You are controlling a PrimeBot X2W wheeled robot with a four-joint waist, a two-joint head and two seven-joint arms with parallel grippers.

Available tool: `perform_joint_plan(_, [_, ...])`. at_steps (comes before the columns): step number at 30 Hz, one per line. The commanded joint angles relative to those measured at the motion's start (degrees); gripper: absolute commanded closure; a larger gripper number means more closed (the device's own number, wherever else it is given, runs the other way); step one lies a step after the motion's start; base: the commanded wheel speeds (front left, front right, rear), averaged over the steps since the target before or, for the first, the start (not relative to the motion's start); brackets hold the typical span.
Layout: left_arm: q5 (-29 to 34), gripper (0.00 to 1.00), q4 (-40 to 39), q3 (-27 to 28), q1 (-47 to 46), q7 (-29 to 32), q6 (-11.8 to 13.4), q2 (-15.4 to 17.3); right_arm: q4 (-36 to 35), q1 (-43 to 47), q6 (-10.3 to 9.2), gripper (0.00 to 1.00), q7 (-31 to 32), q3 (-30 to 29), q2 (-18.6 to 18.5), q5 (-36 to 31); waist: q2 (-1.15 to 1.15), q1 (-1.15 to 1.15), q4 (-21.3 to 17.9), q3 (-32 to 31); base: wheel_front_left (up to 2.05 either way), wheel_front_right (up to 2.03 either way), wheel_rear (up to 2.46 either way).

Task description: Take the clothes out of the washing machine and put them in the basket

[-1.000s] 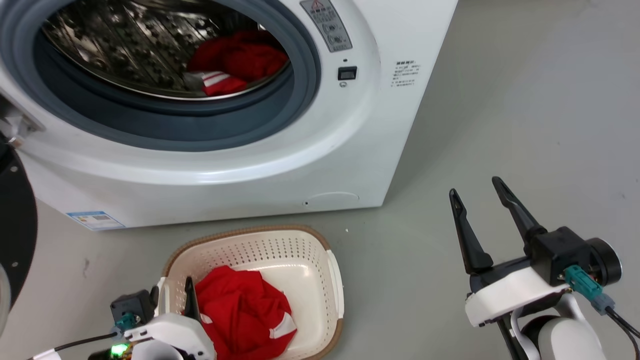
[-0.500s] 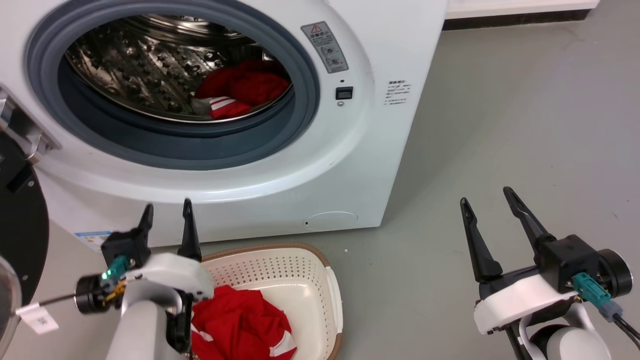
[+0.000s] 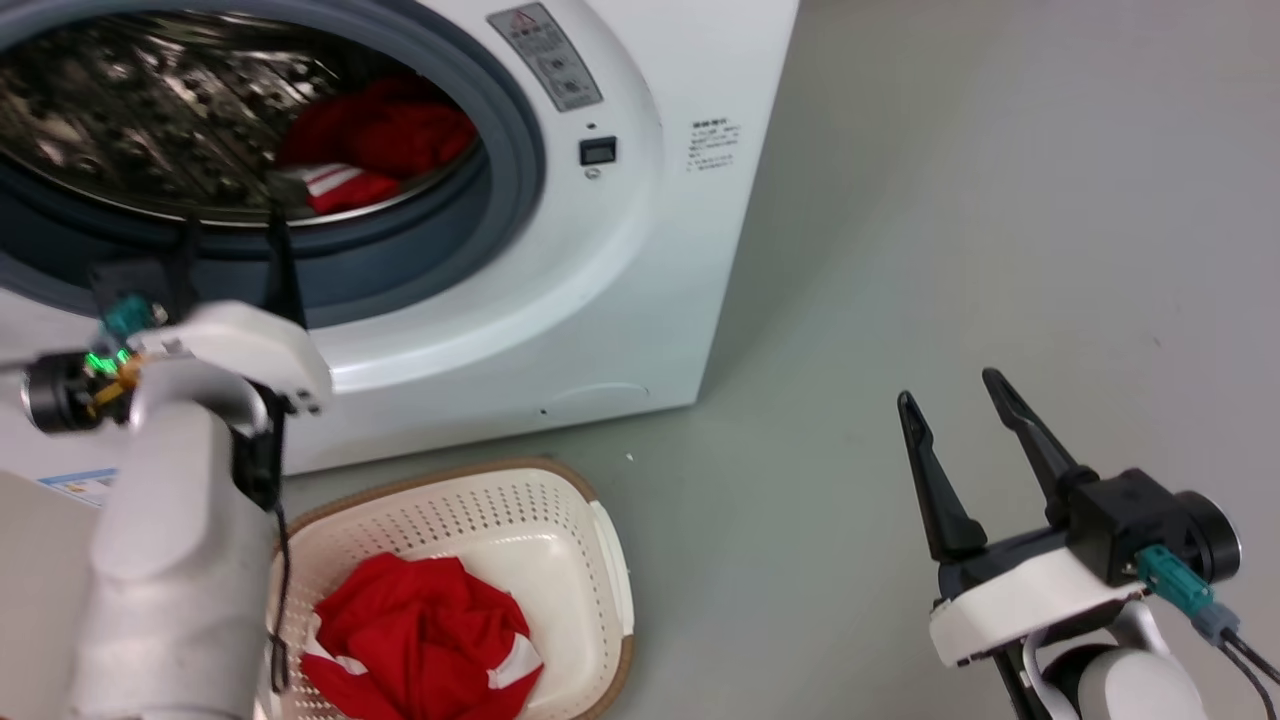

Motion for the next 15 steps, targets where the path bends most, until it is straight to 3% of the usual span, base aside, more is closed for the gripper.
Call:
perform_joint_plan(1, [0.4, 0.00, 1.0, -0.2, -2.2, 0.6, -0.2, 1.0, 0.1, -1.6, -0.04, 0.00, -0.5, 0.3, 0.1, 0.6, 0.00, 0.00, -2.1, 2.8, 0.00, 0.00, 0.00])
perform_joint_plan(15, [2.1, 0.00, 13.1, -2.9, -25.9, 13.7, -2.8, 13.1, 3.3, -9.0, -0.04, 0.00, -5.1, 4.2, 0.1, 4.6, 0.00, 0.00, -9.7, 18.6, 0.00, 0.00, 0.00])
